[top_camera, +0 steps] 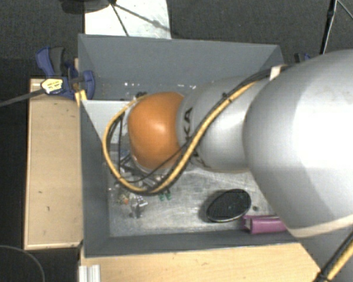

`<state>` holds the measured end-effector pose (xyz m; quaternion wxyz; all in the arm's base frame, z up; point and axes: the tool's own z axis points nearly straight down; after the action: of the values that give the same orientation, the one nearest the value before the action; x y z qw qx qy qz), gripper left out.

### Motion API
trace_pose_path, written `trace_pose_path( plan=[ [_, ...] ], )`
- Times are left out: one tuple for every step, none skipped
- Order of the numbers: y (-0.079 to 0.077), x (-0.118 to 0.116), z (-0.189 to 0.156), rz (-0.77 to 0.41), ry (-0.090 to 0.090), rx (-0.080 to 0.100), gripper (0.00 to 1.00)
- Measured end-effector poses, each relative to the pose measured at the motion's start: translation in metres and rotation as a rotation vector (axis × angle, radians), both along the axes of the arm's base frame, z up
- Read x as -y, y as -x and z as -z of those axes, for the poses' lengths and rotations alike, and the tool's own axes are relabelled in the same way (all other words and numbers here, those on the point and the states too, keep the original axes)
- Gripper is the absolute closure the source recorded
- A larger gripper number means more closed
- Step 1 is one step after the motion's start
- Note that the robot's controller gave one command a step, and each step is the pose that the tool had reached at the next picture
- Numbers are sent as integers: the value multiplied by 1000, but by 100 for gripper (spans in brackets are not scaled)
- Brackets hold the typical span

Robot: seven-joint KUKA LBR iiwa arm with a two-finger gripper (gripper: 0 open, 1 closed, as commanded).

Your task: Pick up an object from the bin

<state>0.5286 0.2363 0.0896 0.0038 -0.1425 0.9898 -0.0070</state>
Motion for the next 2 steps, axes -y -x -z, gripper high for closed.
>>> trace_pose_path(
  plan=[
    [-2,-2,-11,341,-18,-2,0],
    [31,4,-10,683,-15,-6,0]
  ],
)
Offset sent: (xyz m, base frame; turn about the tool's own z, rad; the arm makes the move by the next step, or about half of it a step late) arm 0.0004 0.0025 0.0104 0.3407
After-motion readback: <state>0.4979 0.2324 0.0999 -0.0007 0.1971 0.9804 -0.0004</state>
